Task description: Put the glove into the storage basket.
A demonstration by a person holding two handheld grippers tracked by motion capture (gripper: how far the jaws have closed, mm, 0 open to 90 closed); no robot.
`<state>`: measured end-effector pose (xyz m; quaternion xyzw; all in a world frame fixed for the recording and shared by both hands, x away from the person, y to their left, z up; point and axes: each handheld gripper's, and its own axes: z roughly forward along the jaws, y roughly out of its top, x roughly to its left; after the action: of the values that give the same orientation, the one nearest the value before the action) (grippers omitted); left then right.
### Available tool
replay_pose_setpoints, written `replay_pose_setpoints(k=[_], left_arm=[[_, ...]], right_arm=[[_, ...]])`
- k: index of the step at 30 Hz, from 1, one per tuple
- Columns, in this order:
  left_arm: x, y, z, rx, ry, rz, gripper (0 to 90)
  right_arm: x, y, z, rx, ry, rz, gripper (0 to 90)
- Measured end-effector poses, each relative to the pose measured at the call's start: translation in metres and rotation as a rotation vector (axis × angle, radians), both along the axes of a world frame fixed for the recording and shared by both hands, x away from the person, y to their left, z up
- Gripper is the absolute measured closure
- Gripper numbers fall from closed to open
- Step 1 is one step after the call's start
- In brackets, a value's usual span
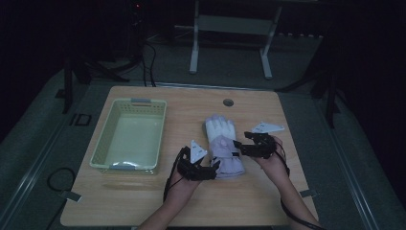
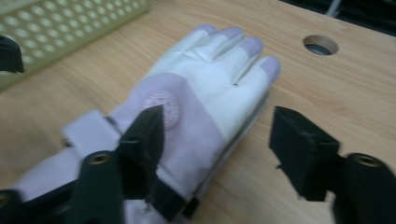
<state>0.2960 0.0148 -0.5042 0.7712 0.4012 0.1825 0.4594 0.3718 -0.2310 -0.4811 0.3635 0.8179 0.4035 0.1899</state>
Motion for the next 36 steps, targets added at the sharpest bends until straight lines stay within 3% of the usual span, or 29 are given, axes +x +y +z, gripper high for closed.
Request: replay_pose_setpoints(k=[1,4,5,7,8,14,17,18,21,23,24,25,27,30,31,33,36], left_arm=[[0.003,-0.002,-0.002,0.004,0.023,0.003,14.7],[0.010,-0.008,-0.010,0.013,0.090,0.015,15.2],[0.013,-0.012,-0.019,0.007,0.143,0.019,15.4],[0.014,-0.013,-0.024,0.007,0.161,0.030,20.8],[0.015,-0.013,-0.033,-0.009,0.197,0.031,21.9],[0.015,-0.012,-0.044,-0.028,0.241,0.009,31.8],[0.019,-0.010,-0.050,-0.044,0.272,0.001,32.8],[0.019,-0.010,-0.050,-0.044,0.272,0.001,32.8],[0.024,-0.006,-0.056,-0.079,0.318,-0.022,32.8],[0.026,-0.006,-0.057,-0.084,0.325,-0.030,33.4],[0.029,-0.004,-0.059,-0.101,0.347,-0.053,33.4],[0.031,-0.003,-0.059,-0.109,0.358,-0.077,37.2],[0.033,-0.003,-0.059,-0.117,0.375,-0.102,44.0],[0.036,-0.002,-0.058,-0.139,0.408,-0.124,54.9],[0.035,-0.002,-0.056,-0.133,0.408,-0.127,59.7],[0.035,-0.003,-0.053,-0.119,0.410,-0.127,67.6],[0.036,-0.002,-0.049,-0.110,0.432,-0.122,72.5]], right_arm=[[0.004,0.000,-0.005,-0.008,0.002,-0.003,44.2],[0.007,-0.001,-0.015,0.000,0.027,-0.007,44.2],[0.007,-0.001,-0.019,0.005,0.038,-0.005,44.2],[0.008,0.000,-0.026,-0.002,0.053,-0.005,44.2],[0.008,0.000,-0.029,-0.006,0.066,-0.004,44.2],[0.008,0.006,-0.044,-0.068,0.103,-0.019,44.3],[0.014,0.009,-0.050,-0.058,0.185,-0.035,43.9],[0.014,0.009,-0.050,-0.058,0.185,-0.035,43.9],[0.019,0.009,-0.052,-0.020,0.256,-0.020,44.1],[0.023,0.006,-0.055,0.022,0.304,-0.003,44.6],[0.023,0.006,-0.055,0.022,0.304,-0.003,44.6],[0.028,0.002,-0.059,0.089,0.383,0.008,45.1],[0.035,-0.004,-0.065,0.182,0.485,0.018,46.8],[0.039,-0.011,-0.073,0.284,0.571,0.039,59.7],[0.038,-0.011,-0.072,0.280,0.564,0.038,65.4],[0.032,-0.005,-0.064,0.209,0.509,0.028,73.0],[0.021,0.006,-0.054,0.107,0.407,0.012,76.3]])
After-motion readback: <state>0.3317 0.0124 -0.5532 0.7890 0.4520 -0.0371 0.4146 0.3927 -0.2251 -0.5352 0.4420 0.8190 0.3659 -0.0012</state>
